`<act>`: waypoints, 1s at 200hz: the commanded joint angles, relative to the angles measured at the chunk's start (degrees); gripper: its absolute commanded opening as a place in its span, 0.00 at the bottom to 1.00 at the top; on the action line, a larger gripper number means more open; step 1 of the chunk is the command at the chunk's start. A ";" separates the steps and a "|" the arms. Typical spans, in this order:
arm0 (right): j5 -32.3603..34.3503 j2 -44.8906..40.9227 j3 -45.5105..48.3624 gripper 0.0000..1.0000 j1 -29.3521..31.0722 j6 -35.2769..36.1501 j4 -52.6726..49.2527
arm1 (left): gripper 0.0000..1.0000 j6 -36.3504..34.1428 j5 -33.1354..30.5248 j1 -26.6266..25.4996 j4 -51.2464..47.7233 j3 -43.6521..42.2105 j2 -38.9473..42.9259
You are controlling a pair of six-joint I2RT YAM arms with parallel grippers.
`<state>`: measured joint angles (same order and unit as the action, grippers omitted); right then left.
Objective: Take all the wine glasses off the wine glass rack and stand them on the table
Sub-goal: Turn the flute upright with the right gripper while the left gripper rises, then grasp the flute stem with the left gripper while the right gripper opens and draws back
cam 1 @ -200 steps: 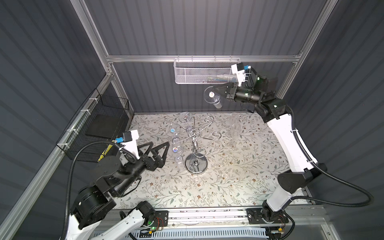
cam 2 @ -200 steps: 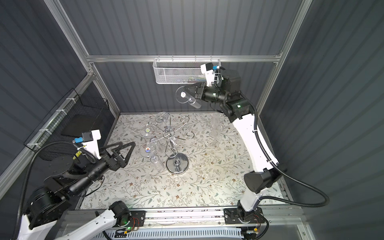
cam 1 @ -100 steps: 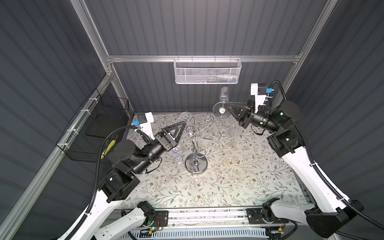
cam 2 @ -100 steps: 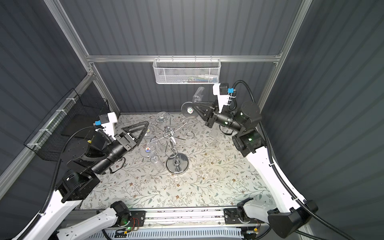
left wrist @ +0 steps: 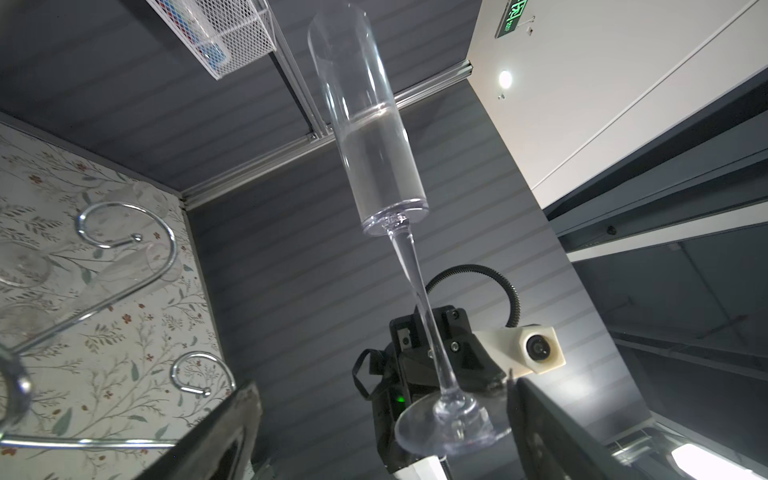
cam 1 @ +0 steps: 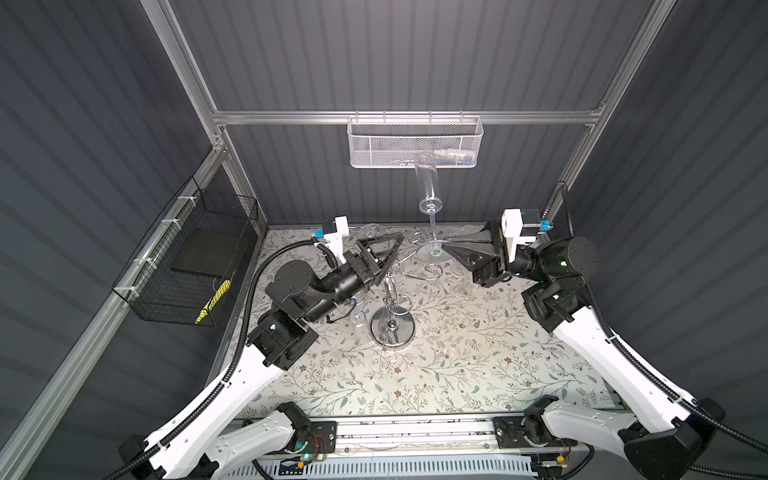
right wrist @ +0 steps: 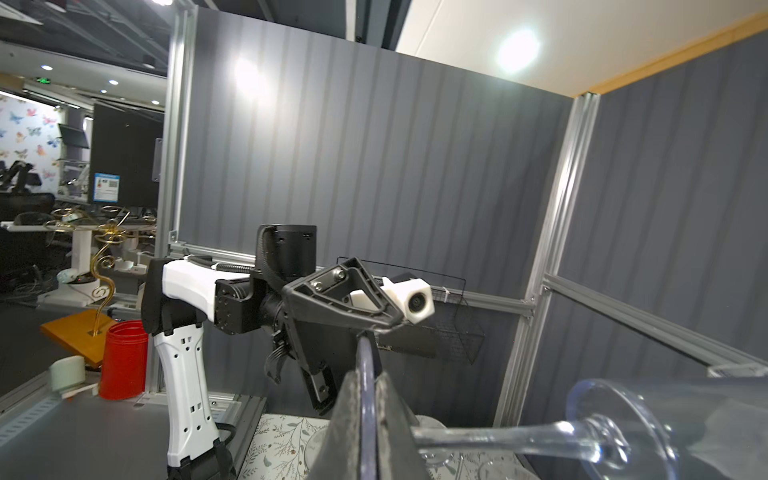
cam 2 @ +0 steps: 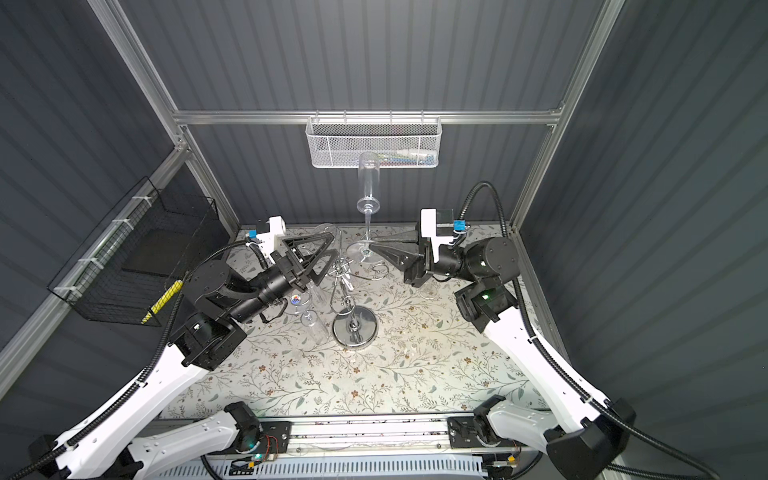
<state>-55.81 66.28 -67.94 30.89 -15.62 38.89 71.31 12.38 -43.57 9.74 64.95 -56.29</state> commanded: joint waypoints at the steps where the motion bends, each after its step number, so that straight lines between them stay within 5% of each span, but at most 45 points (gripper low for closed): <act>1: -3.04 0.32 0.32 0.00 1.71 4.23 5.23 | 0.91 2.59 4.15 -0.11 6.58 -0.17 -1.11; 54: -4.62 2.06 -0.08 0.00 4.66 7.07 6.05 | 0.78 2.34 8.33 -0.15 8.56 0.33 -3.00; 200: -6.75 3.50 -0.37 0.00 7.27 9.76 4.29 | 0.22 1.99 9.15 -0.73 10.91 -0.92 -2.79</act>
<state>-61.73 70.61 -67.79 37.69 -8.01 42.26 74.17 21.06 -43.97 19.29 63.94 -59.79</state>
